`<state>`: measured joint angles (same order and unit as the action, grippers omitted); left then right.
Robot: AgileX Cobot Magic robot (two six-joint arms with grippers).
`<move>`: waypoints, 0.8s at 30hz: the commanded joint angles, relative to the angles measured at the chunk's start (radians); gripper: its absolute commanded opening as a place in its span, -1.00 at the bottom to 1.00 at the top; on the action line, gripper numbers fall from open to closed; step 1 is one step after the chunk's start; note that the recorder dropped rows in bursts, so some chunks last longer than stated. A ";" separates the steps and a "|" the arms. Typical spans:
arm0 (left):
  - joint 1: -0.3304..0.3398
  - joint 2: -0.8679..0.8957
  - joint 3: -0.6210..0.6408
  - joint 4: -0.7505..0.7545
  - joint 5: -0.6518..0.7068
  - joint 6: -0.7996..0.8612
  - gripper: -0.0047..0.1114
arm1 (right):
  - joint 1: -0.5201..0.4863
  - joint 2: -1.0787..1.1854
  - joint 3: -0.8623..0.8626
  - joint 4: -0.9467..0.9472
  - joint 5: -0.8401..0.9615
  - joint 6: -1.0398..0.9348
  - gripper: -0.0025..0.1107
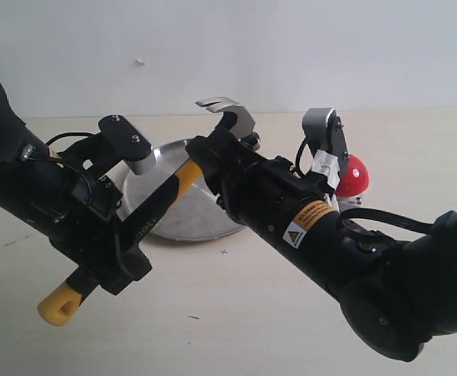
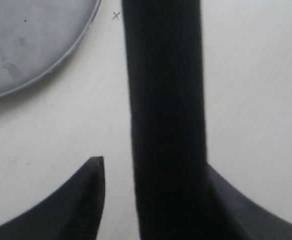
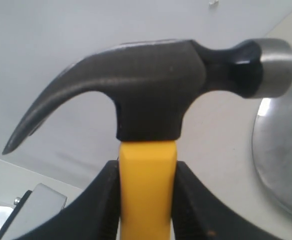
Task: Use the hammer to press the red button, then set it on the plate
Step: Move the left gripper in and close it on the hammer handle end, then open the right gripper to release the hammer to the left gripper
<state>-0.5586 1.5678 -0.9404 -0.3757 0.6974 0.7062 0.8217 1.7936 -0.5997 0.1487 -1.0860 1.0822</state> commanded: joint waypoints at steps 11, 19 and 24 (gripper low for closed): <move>-0.004 -0.050 -0.009 0.050 0.004 -0.003 -0.92 | 0.004 -0.012 -0.002 0.036 -0.060 -0.006 -0.96; -0.004 -0.133 -0.098 0.049 0.056 -0.059 -0.92 | 0.004 -0.012 -0.002 0.036 -0.060 -0.004 -0.96; -0.004 -0.159 -0.124 0.051 0.058 -0.063 -0.92 | 0.004 -0.012 -0.002 0.032 -0.060 0.001 -0.90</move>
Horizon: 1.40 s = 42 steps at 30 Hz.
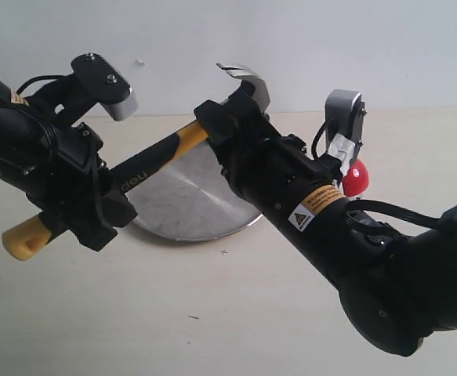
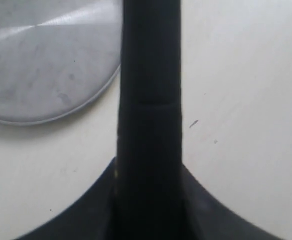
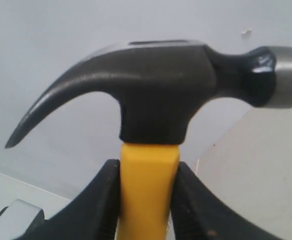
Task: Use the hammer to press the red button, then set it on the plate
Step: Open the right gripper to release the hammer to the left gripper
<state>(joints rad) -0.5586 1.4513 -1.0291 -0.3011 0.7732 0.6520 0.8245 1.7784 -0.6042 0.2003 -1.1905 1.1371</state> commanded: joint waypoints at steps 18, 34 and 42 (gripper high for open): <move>-0.004 -0.051 -0.045 -0.019 -0.011 -0.009 -0.92 | 0.001 0.003 0.002 -0.018 0.044 -0.053 0.04; -0.004 -0.052 -0.055 -0.015 -0.023 -0.031 -0.92 | 0.001 0.001 0.075 -0.049 -0.025 0.030 0.07; -0.004 -0.055 -0.055 -0.017 -0.034 -0.044 -0.92 | 0.001 -0.030 0.195 -0.115 -0.031 0.021 0.00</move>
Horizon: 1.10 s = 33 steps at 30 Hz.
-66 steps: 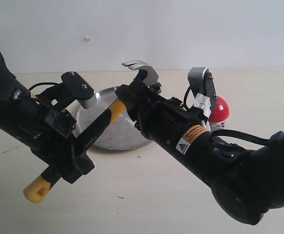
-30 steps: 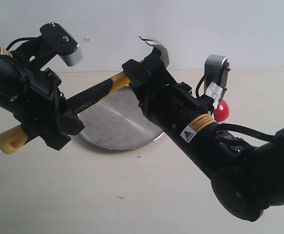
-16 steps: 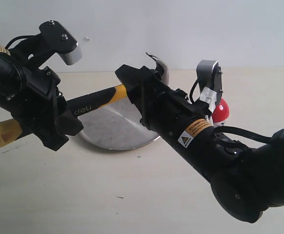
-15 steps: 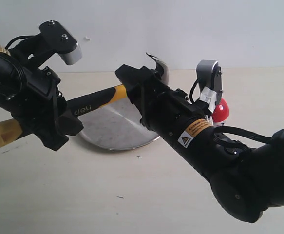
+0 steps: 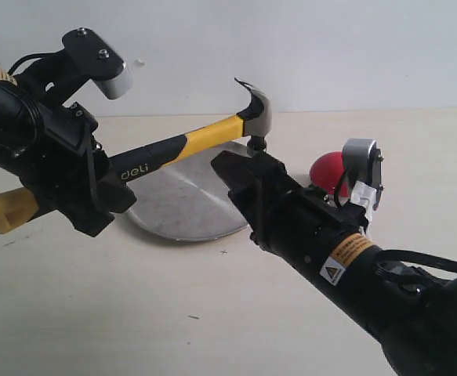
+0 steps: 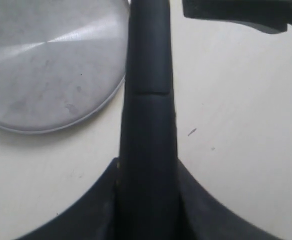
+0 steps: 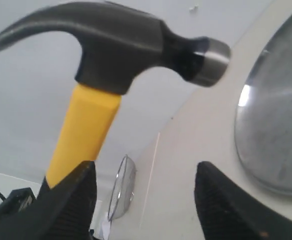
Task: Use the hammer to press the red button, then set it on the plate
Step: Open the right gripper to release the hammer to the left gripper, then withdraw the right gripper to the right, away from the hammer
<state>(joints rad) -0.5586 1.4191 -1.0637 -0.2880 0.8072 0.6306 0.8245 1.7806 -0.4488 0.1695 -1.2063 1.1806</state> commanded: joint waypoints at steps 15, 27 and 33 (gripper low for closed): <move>-0.004 -0.023 -0.021 -0.087 -0.080 -0.093 -0.92 | 0.001 -0.512 0.362 0.020 0.454 -0.867 -0.96; -0.004 -0.023 -0.021 -0.147 -0.110 -0.089 -0.92 | 0.001 -1.195 0.449 0.350 0.993 -1.494 -0.96; -0.009 -0.023 -0.021 -0.168 -0.136 -0.086 -0.92 | 0.001 -1.428 0.449 0.348 1.140 -1.552 -0.96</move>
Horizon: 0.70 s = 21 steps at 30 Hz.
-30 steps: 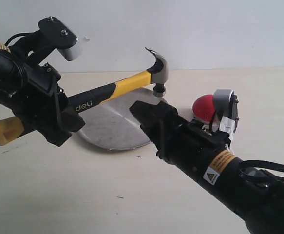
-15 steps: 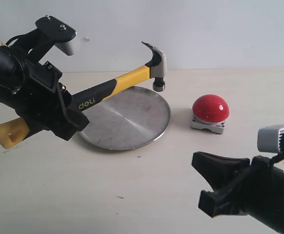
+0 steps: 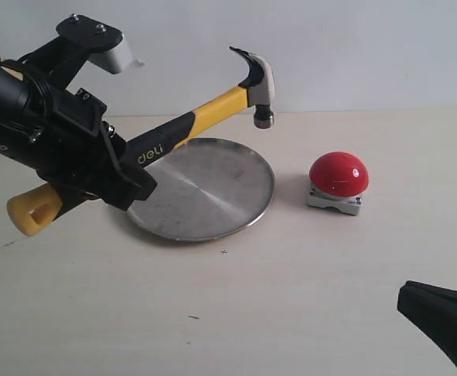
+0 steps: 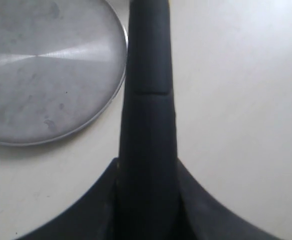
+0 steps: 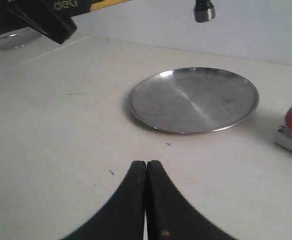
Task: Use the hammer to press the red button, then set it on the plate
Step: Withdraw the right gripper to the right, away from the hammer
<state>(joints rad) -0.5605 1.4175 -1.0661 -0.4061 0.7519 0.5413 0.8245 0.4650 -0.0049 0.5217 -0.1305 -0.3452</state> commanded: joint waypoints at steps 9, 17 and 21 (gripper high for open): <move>-0.007 -0.021 -0.018 -0.063 -0.103 0.004 -0.92 | 0.001 -0.217 0.005 0.000 0.159 -0.008 -0.96; -0.007 -0.021 -0.018 -0.062 -0.130 0.013 -0.92 | 0.001 -0.217 0.005 0.000 0.160 0.009 -0.96; -0.007 -0.021 -0.018 -0.077 -0.147 0.013 -0.92 | -0.005 -0.225 0.005 0.000 0.162 0.009 -0.96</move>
<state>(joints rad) -0.5622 1.4175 -1.0661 -0.4343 0.6898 0.5474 0.8245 0.2537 -0.0049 0.5284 0.0303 -0.3353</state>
